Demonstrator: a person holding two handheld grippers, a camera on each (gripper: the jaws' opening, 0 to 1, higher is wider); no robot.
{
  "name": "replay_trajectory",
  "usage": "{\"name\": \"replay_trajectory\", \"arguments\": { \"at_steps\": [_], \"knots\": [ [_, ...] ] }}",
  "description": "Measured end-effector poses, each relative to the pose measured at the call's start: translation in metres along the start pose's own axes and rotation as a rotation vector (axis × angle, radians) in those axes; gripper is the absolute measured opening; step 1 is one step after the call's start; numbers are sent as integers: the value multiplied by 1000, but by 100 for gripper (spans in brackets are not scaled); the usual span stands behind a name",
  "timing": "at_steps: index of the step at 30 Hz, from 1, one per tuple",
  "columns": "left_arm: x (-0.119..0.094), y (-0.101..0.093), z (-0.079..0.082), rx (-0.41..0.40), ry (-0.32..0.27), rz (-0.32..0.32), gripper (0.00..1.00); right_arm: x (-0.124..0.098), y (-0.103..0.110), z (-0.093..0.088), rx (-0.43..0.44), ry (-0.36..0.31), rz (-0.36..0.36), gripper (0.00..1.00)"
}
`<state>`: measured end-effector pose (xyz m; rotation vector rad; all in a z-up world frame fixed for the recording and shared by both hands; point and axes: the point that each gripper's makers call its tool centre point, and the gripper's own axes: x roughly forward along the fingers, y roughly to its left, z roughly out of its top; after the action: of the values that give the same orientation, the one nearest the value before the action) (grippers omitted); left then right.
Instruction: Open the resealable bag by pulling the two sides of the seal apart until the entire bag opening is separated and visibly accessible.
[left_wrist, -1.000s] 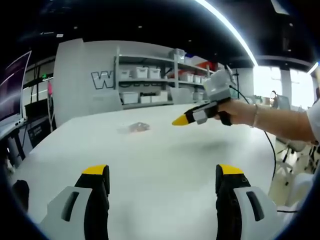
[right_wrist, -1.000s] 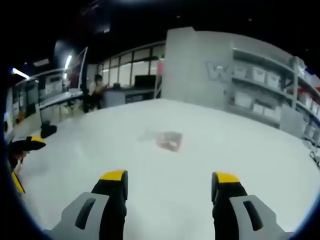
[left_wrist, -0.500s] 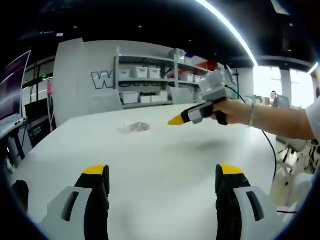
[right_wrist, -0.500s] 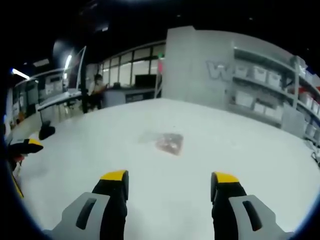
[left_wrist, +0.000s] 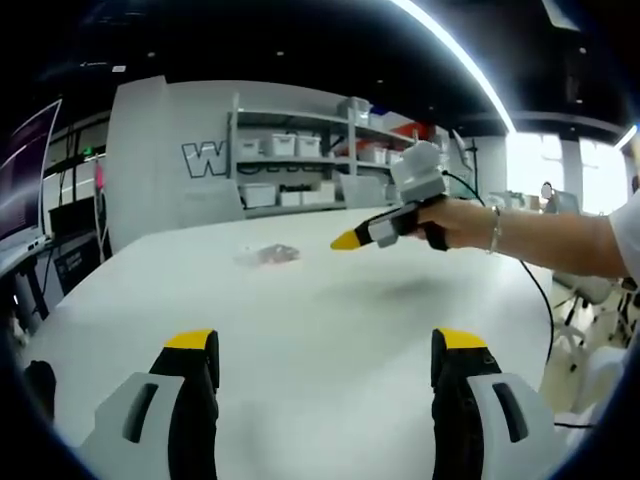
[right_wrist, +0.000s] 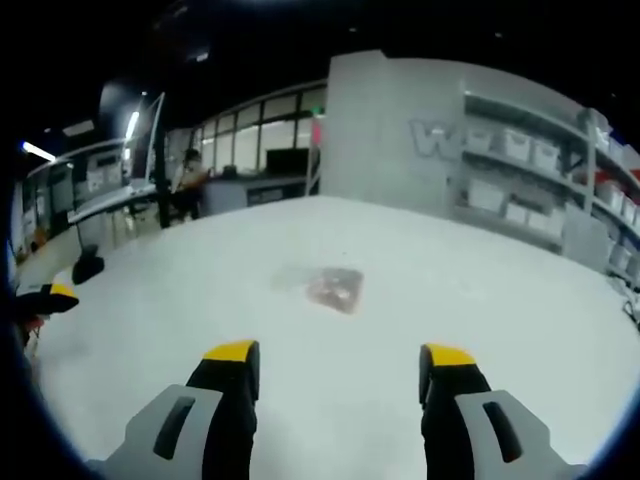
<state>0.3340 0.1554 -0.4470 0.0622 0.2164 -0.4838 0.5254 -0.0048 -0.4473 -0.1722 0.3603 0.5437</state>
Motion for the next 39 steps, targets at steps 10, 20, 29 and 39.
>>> {"name": "replay_trajectory", "arguments": {
  "at_steps": [10,20,29,39],
  "knots": [
    [0,3,1,3,1,3,86,11,-7,2,1,12,-9,63],
    [0,5,-1,3,6,1,86,21,-6,7,-14,12,-8,62],
    [1,8,-3,-2,9,4,86,27,2,8,-32,10,-6,60],
    [2,11,-4,-9,6,5,86,33,8,7,-43,9,-4,60]
  ]
}}
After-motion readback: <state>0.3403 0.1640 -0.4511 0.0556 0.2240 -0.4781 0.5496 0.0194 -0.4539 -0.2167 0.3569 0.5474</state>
